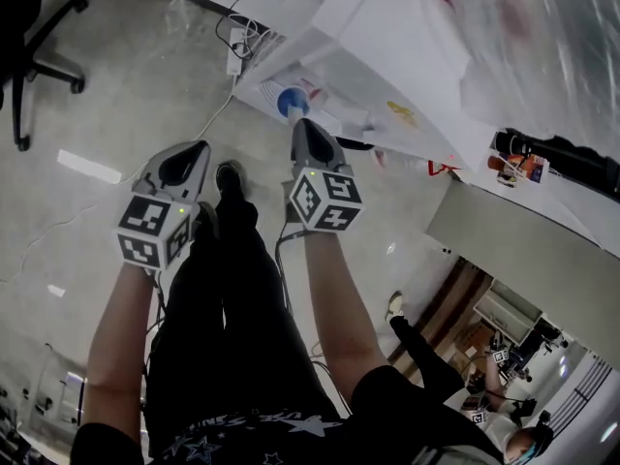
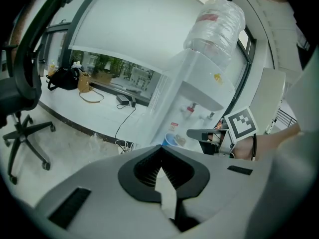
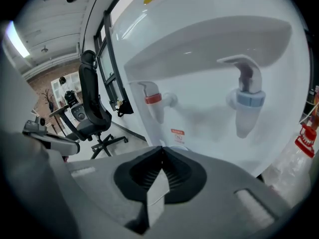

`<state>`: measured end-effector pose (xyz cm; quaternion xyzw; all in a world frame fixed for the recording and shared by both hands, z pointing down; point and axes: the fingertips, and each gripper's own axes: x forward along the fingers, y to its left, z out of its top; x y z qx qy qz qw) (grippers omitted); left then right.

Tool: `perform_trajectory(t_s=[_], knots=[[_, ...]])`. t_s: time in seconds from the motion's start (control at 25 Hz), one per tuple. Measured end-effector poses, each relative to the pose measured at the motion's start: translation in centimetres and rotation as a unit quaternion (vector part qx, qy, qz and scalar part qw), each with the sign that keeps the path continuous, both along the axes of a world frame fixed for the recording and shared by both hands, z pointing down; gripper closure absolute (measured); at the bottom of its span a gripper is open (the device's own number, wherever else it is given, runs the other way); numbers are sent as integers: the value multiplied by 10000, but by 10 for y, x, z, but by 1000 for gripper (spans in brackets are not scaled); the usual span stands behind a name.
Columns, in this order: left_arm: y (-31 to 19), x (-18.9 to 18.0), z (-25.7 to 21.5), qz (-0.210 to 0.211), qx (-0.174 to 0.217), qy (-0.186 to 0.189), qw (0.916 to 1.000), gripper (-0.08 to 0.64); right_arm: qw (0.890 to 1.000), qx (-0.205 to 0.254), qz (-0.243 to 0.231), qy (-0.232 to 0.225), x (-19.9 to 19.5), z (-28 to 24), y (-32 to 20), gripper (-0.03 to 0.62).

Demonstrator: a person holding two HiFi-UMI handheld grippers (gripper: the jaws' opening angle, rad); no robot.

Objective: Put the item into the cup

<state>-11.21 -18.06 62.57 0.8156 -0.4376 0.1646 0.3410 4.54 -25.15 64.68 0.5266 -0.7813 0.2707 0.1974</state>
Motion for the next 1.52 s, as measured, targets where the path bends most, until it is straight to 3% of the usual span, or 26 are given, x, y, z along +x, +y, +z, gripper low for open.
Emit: perform_trajectory(t_s=[0.36,1.2,1.28,1.52], knots=[[-29,7,10,-101,-89,42,9999,555,9997,-117,-189,130,0,22,-28,591],[-27,11,32,-239,-241,76,9994,555,9980,-418,-332,325,-3,55,-36,585],[-26,10,33,-256,-253,61,9993,555,9979,-463,-355,291,-4,57,-36,522],[-22,13,30,-238,-244,42,9994,555,9975,-477,-445,281,-7,55,-35,522]])
